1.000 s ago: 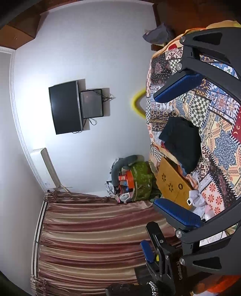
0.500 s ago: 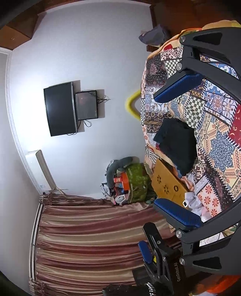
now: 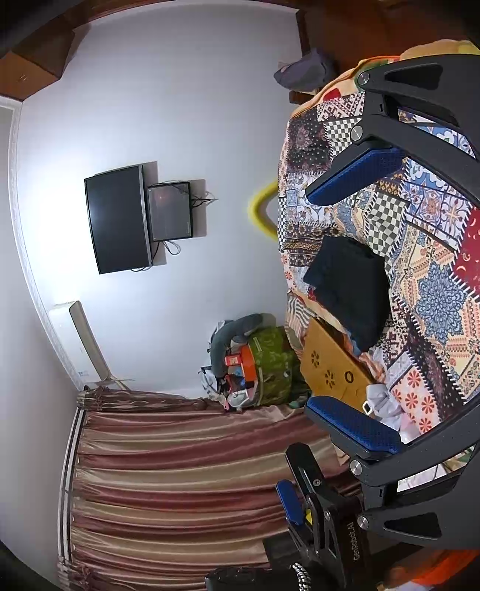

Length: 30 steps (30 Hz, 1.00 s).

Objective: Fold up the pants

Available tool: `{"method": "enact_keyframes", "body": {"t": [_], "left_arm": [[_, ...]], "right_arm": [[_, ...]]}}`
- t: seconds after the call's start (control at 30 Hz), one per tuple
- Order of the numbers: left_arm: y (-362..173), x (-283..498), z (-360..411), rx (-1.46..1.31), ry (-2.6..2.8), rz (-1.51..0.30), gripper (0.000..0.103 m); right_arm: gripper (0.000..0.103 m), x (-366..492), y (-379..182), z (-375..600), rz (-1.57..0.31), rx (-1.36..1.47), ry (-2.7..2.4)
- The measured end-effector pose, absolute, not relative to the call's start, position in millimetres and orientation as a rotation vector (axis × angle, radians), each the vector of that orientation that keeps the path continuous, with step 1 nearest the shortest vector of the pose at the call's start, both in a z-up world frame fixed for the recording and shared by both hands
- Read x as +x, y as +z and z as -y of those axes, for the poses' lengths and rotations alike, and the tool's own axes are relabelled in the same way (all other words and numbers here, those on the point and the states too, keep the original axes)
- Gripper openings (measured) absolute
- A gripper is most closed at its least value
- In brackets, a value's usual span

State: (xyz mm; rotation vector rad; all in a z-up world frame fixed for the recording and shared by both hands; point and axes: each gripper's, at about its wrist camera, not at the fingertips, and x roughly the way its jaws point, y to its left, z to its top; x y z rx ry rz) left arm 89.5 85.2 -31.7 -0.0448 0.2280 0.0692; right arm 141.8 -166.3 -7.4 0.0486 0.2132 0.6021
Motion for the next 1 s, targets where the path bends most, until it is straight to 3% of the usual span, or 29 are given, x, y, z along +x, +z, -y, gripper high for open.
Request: {"method": "enact_keyframes", "body": {"t": [1.0], "left_arm": [[-32.1,85.8,-80.0,-0.037,0.035,-0.237,0.103]], "right_arm": [[0.103,141.8,-8.3,173.0,-0.218,0.064,0.581]]}}
